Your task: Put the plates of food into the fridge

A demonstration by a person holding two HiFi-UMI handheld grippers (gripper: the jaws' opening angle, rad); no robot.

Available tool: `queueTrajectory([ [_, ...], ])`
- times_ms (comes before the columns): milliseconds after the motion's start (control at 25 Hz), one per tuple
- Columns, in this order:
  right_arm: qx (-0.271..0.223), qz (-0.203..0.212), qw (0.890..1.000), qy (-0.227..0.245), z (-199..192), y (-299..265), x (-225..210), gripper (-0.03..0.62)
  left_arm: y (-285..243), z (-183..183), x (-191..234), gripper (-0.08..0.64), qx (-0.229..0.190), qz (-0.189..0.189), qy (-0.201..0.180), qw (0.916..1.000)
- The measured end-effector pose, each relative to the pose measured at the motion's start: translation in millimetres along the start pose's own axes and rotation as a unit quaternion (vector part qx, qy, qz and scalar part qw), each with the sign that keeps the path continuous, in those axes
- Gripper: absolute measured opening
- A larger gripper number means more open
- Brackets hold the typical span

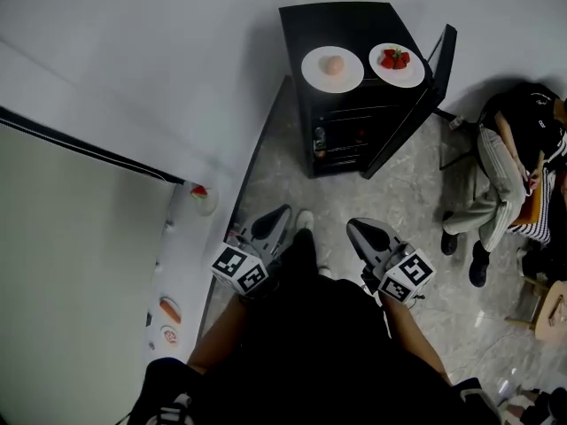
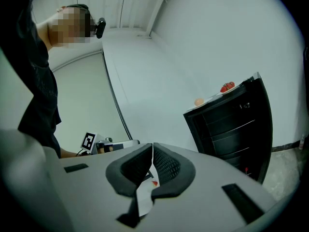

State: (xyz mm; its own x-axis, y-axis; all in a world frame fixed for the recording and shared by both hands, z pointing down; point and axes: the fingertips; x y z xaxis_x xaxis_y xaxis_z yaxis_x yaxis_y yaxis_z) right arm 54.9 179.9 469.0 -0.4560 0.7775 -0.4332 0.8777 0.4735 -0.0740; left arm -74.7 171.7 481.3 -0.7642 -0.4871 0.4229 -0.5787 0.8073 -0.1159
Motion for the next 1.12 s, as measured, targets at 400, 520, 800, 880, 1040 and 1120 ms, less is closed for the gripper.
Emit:
queueTrajectory([
  [400,-0.009,-0.034,0.999,-0.016,30.9,-57.9,-46.4,0.026,-43.6,36.2,54.1,0.023,0.019,-0.021,-0.006,0.9996],
  [520,-0.007,-0.048,0.999,-0.023,36.7,-74.7,-60.2,0.026,-56.3,45.9,70.5,0.023,0.025,-0.029,-0.01,0.9992],
  [800,-0.022,-0.067,0.996,-0.052,54.3,-107.8,-84.3,0.026,-80.3,60.5,100.2,0.023,0.03,-0.05,-0.001,0.9983],
  [880,-0.029,-0.077,0.995,-0.064,58.4,-114.5,-92.4,0.026,-85.2,64.7,106.0,0.023,0.032,-0.056,-0.001,0.9979],
  [1040,-0.041,-0.092,0.991,-0.083,64.9,-124.6,-107.5,0.026,-92.2,72.1,114.4,0.023,0.037,-0.067,-0.002,0.9971],
  [1120,-0.045,-0.094,0.99,-0.09,68.0,-129.5,-112.9,0.028,-95.5,73.9,118.2,0.023,0.041,-0.069,-0.001,0.9968],
])
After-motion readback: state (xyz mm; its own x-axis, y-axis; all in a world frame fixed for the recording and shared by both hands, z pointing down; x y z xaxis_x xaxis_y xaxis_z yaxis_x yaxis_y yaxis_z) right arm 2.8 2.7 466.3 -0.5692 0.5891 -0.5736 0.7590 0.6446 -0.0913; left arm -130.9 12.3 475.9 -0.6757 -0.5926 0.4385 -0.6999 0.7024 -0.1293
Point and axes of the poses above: the fingertips, and each gripper's own axes: y backward along the fingers, x to its left, z out of its top
